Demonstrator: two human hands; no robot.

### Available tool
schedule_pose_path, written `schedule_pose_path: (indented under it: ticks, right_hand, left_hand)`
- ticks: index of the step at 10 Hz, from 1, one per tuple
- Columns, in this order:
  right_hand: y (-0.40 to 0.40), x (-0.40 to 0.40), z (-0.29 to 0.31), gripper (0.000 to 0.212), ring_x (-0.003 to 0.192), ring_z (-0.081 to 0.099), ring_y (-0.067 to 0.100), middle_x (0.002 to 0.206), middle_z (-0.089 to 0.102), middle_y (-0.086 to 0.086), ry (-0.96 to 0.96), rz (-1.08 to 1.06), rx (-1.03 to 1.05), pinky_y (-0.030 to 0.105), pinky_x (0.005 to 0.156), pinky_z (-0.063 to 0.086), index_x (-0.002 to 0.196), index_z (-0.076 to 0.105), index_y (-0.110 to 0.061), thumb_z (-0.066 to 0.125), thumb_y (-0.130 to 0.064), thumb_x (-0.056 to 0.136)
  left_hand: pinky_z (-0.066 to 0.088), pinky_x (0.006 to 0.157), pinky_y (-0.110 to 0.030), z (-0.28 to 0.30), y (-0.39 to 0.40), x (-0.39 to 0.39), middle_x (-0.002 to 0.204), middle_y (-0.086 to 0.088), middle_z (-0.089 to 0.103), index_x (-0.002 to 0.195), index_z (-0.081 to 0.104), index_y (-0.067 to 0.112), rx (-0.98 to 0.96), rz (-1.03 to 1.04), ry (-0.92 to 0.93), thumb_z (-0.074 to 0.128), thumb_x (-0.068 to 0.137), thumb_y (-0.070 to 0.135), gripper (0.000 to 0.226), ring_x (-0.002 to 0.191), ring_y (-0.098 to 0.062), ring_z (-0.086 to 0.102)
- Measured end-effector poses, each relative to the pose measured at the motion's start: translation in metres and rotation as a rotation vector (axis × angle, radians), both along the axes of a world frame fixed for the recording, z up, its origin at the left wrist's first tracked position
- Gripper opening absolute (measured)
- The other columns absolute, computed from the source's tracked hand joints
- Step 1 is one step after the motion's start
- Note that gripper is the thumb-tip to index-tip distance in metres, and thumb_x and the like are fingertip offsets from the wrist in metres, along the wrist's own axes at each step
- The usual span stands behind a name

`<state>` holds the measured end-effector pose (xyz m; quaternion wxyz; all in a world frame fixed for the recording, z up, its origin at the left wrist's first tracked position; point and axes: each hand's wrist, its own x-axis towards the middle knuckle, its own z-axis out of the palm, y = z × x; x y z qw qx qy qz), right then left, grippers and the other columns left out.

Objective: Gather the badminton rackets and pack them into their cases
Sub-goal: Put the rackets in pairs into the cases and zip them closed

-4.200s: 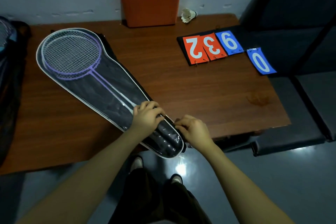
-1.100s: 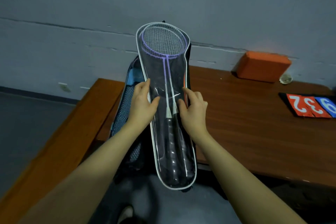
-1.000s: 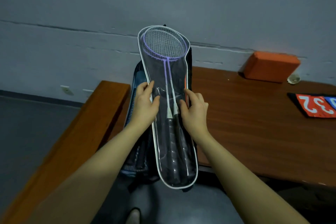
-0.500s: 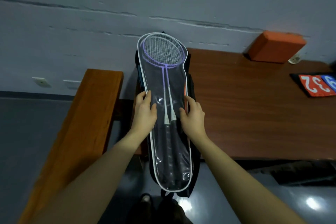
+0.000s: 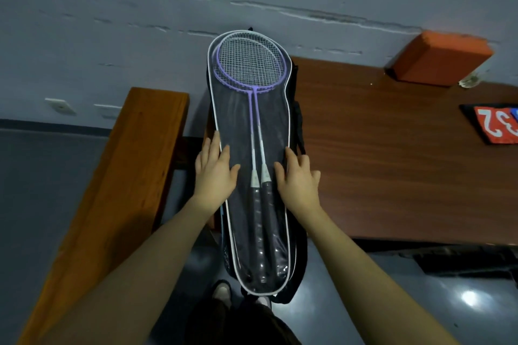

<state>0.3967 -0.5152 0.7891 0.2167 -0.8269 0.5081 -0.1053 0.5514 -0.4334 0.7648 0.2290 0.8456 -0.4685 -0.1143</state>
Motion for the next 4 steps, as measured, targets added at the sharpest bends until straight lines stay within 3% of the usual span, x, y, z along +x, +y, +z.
schedule_pose_path:
  ticks: [1,2,3,4]
  right_hand:
    - [-0.002,-0.008,-0.007,0.049,0.124,0.035,0.032,0.144,0.033,0.009,0.192,0.042,-0.059,0.046,0.099,0.022,0.142,0.033,-0.029,0.031,-0.048,0.096]
    - [-0.006,-0.012,-0.006,0.050,0.134,0.024,0.029,0.152,0.024,0.006,0.253,0.091,-0.013,0.048,0.106,0.016,0.143,0.030,-0.034,0.026,-0.052,0.096]
    - [-0.011,-0.010,0.007,0.051,0.134,0.025,0.029,0.151,0.027,0.006,0.242,0.119,0.047,0.048,0.106,0.017,0.142,0.032,-0.029,0.029,-0.050,0.096]
    - [-0.019,-0.013,0.029,0.044,0.125,0.038,0.030,0.138,0.042,0.007,0.181,0.137,-0.023,0.044,0.100,0.027,0.133,0.045,-0.019,0.040,-0.041,0.095]
  left_hand:
    - [0.006,0.115,-0.041,-0.002,0.002,0.005,0.156,-0.005,0.011,0.142,0.028,0.010,0.129,-0.072,-0.146,0.036,0.097,0.037,0.054,0.143,-0.022,0.004]
    - [0.007,0.115,-0.041,0.000,0.004,0.004,0.156,-0.003,0.012,0.145,0.023,0.012,0.183,-0.088,-0.161,0.031,0.098,0.038,0.054,0.143,-0.021,0.008]
    - [0.008,0.115,-0.041,0.017,0.004,0.000,0.156,-0.005,0.012,0.145,0.022,0.014,0.164,-0.061,-0.118,0.033,0.098,0.036,0.054,0.143,-0.023,0.009]
    - [0.010,0.115,-0.040,0.037,0.005,0.001,0.155,-0.010,0.015,0.144,0.024,0.013,0.087,-0.060,-0.099,0.037,0.097,0.036,0.054,0.142,-0.024,0.013]
